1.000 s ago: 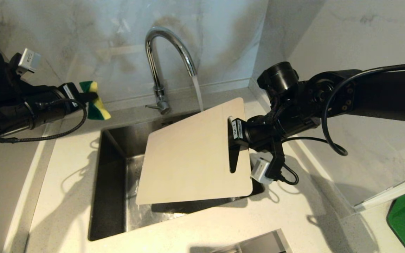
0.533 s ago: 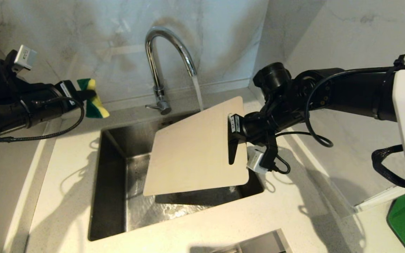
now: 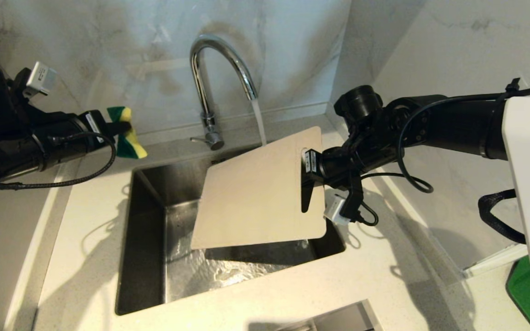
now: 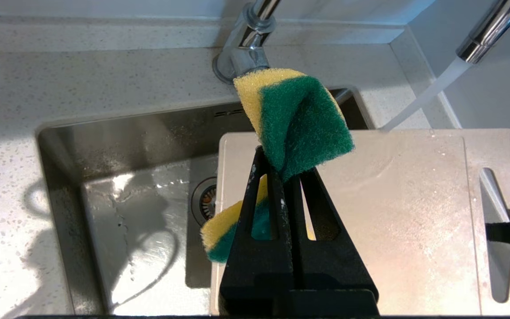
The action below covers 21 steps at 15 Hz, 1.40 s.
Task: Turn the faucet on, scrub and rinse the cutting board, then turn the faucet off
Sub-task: Scrub the cutting board underwater
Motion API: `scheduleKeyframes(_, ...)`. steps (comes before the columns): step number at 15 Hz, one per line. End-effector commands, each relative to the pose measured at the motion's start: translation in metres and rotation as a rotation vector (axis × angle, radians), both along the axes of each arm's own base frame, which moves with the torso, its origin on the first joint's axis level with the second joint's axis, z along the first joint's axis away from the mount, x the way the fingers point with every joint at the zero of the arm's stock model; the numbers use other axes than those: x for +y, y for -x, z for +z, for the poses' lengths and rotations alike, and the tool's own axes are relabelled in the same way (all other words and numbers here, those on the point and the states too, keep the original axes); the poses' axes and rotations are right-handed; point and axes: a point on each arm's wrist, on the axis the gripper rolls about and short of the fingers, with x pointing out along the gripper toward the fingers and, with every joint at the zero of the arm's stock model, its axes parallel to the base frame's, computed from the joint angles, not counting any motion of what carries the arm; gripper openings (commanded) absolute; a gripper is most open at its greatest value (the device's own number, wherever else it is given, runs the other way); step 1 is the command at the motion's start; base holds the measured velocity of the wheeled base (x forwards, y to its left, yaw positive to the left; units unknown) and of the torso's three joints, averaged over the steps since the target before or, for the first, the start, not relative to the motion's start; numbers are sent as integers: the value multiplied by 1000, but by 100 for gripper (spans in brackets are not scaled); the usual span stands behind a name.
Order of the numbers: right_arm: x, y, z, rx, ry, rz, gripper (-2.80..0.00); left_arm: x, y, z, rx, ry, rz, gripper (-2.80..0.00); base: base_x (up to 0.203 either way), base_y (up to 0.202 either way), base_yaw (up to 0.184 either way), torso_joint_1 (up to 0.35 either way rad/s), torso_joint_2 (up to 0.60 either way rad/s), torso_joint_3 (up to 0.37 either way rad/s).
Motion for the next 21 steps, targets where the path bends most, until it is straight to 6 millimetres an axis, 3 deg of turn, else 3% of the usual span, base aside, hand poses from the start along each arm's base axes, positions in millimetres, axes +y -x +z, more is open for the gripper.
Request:
scheduleKeyframes(1, -3, -2, -2, -3, 9, 1, -280, -1, 0, 0, -3, 2, -4, -280, 0, 0, 0, 0, 0, 0)
scheduleKeyframes(21, -3, -1, -3, -8, 7, 5, -280, -1, 0, 1, -3, 2, -4, -280, 0, 0, 0, 0, 0, 0)
